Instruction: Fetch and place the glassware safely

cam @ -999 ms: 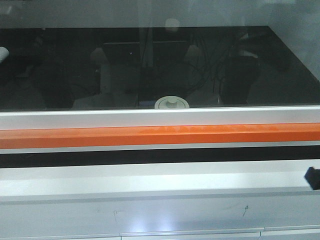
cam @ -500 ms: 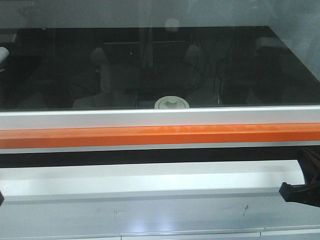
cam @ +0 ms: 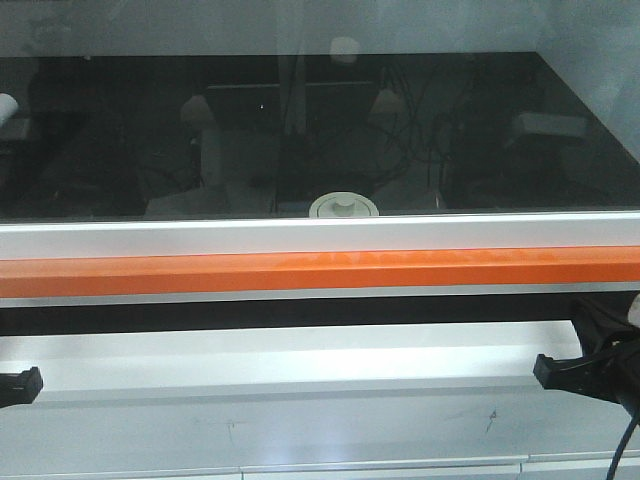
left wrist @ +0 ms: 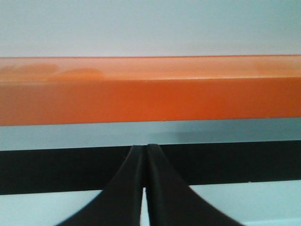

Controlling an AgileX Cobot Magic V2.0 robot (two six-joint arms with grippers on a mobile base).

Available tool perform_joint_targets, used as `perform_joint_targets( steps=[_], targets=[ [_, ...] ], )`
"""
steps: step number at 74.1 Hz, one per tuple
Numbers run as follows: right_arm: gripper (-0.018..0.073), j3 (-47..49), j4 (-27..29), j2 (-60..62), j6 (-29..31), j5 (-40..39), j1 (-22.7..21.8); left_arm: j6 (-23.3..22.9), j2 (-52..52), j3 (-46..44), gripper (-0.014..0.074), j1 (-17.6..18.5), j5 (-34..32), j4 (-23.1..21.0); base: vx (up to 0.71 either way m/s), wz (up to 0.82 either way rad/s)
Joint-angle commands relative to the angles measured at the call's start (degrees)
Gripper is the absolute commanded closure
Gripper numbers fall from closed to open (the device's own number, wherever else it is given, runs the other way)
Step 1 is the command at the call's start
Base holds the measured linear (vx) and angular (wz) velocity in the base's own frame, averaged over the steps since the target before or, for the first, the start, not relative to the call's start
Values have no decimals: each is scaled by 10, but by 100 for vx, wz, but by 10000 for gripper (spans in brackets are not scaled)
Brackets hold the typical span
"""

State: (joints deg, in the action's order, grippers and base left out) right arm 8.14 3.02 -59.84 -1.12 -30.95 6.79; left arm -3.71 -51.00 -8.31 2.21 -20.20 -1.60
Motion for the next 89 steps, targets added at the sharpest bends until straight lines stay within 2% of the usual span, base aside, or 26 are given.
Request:
perform_joint_targets(
  steps=[1,35,55,89],
  targets=[
    [562,15,-6,-12,2,-68,-1,-3,-14,-15,603,5,-68,-5,0,0],
    [560,15,-6,-48,7,-125,-1,-3,-83,-15,603,5,-154,4,0,0],
    [560,15,-6,-69,11,-173,-1,-3,-90,-15,603,5,-210,4,0,0],
    [560,15,-7,-101,11,-245,-1,-3,-128,-15,603,5,-259,4,0,0]
  ],
)
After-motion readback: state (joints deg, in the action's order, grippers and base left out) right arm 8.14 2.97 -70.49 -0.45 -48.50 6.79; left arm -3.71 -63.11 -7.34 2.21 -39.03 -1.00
